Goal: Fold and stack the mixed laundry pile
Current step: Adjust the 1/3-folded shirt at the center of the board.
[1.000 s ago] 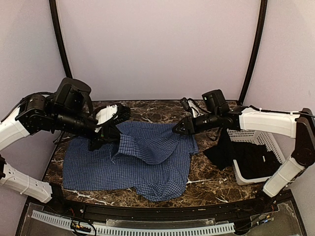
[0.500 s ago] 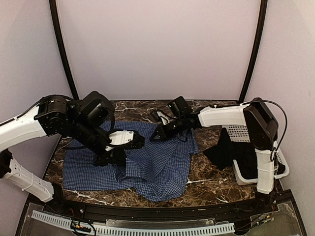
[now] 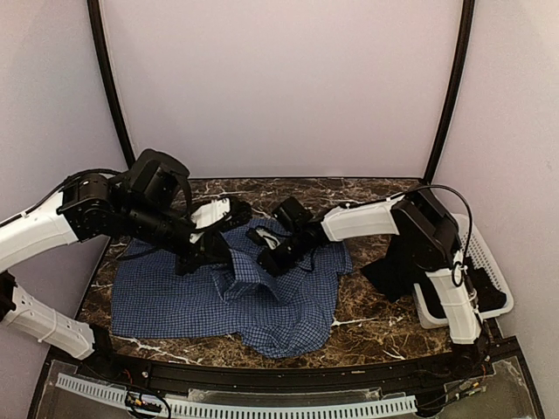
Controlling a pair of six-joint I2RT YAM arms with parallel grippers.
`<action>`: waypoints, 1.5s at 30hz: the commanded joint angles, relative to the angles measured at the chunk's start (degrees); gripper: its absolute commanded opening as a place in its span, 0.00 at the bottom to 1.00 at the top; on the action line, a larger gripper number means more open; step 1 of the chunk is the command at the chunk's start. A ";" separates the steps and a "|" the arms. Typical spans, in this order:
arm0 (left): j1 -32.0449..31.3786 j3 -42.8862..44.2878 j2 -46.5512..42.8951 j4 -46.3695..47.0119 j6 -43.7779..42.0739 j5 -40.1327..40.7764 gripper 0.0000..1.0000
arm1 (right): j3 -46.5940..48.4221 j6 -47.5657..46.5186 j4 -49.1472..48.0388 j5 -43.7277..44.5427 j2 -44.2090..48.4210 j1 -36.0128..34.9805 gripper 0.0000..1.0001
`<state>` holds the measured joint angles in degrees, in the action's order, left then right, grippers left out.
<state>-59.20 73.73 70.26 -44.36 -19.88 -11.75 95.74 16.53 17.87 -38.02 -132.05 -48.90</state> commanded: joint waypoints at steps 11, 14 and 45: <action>27.04 -6.83 3.36 20.73 23.49 0.90 0.00 | -15.91 -2.81 -0.52 1.40 27.34 17.22 0.69; 32.73 -6.18 7.04 21.26 28.99 -1.74 0.00 | -16.76 -5.12 0.11 1.57 28.39 17.95 0.72; 59.02 4.38 34.69 17.77 42.33 -5.70 0.00 | -14.03 -12.42 -0.17 6.17 17.51 17.15 0.60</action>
<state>-0.51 75.22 103.39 -24.51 21.80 -17.98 79.09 5.30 16.86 -33.04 -112.46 -31.14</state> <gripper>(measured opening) 0.007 0.609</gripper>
